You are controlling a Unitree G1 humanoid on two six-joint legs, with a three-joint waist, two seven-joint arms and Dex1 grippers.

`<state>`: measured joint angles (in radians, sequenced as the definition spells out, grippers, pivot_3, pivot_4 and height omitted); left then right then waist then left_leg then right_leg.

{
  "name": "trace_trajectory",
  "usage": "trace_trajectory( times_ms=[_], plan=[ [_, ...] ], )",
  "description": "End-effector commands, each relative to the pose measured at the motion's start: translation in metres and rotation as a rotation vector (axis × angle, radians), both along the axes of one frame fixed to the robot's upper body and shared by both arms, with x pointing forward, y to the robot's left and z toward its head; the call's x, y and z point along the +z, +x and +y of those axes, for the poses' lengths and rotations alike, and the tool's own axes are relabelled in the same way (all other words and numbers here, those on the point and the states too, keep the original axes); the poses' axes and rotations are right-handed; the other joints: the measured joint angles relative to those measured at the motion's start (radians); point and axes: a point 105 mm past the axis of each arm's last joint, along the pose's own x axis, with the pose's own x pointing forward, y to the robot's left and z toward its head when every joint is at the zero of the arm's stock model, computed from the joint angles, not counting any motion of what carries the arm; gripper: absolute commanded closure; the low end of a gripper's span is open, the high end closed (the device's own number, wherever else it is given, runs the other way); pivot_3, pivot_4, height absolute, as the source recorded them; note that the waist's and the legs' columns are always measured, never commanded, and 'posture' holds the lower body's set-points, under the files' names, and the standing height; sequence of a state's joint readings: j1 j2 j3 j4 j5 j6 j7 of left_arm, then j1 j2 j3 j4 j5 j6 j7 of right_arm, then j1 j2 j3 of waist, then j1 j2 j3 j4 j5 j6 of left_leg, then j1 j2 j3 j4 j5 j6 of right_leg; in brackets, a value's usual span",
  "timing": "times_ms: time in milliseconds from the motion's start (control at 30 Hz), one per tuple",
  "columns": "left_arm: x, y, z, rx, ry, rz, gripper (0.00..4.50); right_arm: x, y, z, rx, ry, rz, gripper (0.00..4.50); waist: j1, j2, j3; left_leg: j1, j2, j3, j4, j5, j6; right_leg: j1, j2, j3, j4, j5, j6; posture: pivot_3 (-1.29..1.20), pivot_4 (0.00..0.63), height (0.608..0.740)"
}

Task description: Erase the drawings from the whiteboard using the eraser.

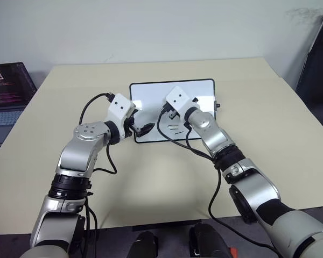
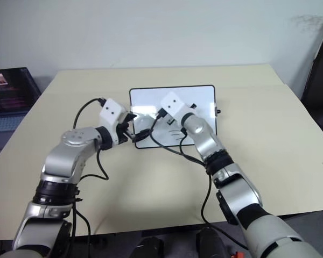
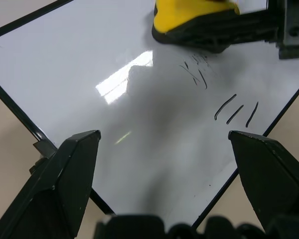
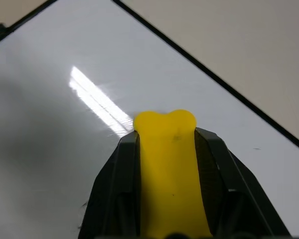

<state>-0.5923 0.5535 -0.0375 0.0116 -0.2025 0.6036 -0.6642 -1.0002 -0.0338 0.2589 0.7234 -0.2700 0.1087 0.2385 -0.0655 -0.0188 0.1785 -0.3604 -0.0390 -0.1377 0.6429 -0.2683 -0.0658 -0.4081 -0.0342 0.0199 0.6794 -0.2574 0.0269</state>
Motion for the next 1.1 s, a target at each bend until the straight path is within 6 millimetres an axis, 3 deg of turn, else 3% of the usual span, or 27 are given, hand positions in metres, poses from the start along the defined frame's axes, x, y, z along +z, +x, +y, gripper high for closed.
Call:
trace_trajectory(
  times_ms=[33, 200, 367, 500, 633, 767, 933, 1100],
  plan=[
    [0.009, -0.002, 0.001, 0.006, -0.007, -0.038, 0.00, 0.006, 0.000, -0.004, -0.024, 0.039, -0.024, 3.33, 0.000, 0.000, 0.000, 0.000, 0.000, 0.000, 0.000, 0.000, 0.000, 0.000, 0.000, 0.000, 0.000, 0.000, 0.000, 0.00, 0.150, 0.740],
    [-0.001, -0.005, 0.009, 0.048, -0.022, -0.014, 0.00, 0.040, -0.005, -0.022, -0.037, 0.146, -0.120, 3.33, 0.006, 0.000, 0.001, -0.003, 0.000, -0.001, 0.000, 0.000, 0.000, -0.002, 0.000, 0.000, 0.000, 0.000, 0.000, 0.00, 0.150, 0.740],
    [-0.012, -0.011, 0.022, 0.089, -0.043, 0.021, 0.00, 0.050, -0.032, -0.053, 0.000, 0.210, -0.141, 3.34, 0.009, 0.000, 0.001, -0.006, 0.001, -0.001, -0.003, -0.001, 0.000, -0.005, -0.003, 0.000, -0.004, -0.001, 0.002, 0.00, 0.150, 0.740],
    [-0.016, -0.016, 0.028, 0.089, -0.054, 0.018, 0.00, 0.035, -0.066, -0.077, 0.040, 0.239, -0.099, 3.34, 0.015, 0.000, 0.001, -0.007, 0.002, -0.001, -0.005, -0.001, 0.000, -0.005, -0.005, 0.000, -0.007, -0.003, 0.004, 0.00, 0.150, 0.740],
    [-0.020, -0.019, 0.031, 0.092, -0.051, 0.026, 0.00, 0.008, -0.097, -0.106, 0.020, 0.238, -0.027, 3.34, 0.021, 0.000, 0.001, -0.007, 0.001, 0.000, -0.007, -0.002, 0.000, -0.005, -0.005, 0.000, -0.009, -0.003, 0.005, 0.00, 0.150, 0.740],
    [-0.023, -0.021, 0.029, 0.084, -0.049, 0.035, 0.00, -0.019, -0.116, -0.125, -0.014, 0.139, -0.015, 3.35, 0.025, 0.000, 0.001, -0.006, 0.001, 0.000, -0.009, -0.002, 0.001, -0.001, -0.005, -0.001, -0.014, -0.003, 0.005, 0.00, 0.150, 0.740],
    [-0.020, -0.021, 0.026, 0.074, -0.048, 0.029, 0.00, -0.042, -0.128, -0.127, 0.007, -0.007, -0.028, 3.35, 0.023, -0.001, 0.002, -0.004, 0.000, 0.001, -0.009, -0.002, 0.001, -0.001, -0.003, 0.000, -0.015, -0.005, 0.007, 0.00, 0.150, 0.740],
    [-0.018, -0.023, 0.020, 0.042, -0.050, 0.026, 0.00, -0.031, -0.126, -0.116, 0.012, 0.040, -0.092, 3.35, 0.027, -0.001, 0.002, -0.004, 0.001, 0.001, -0.009, -0.001, 0.000, 0.000, -0.003, -0.001, -0.015, -0.004, 0.006, 0.00, 0.150, 0.740]
  ],
)
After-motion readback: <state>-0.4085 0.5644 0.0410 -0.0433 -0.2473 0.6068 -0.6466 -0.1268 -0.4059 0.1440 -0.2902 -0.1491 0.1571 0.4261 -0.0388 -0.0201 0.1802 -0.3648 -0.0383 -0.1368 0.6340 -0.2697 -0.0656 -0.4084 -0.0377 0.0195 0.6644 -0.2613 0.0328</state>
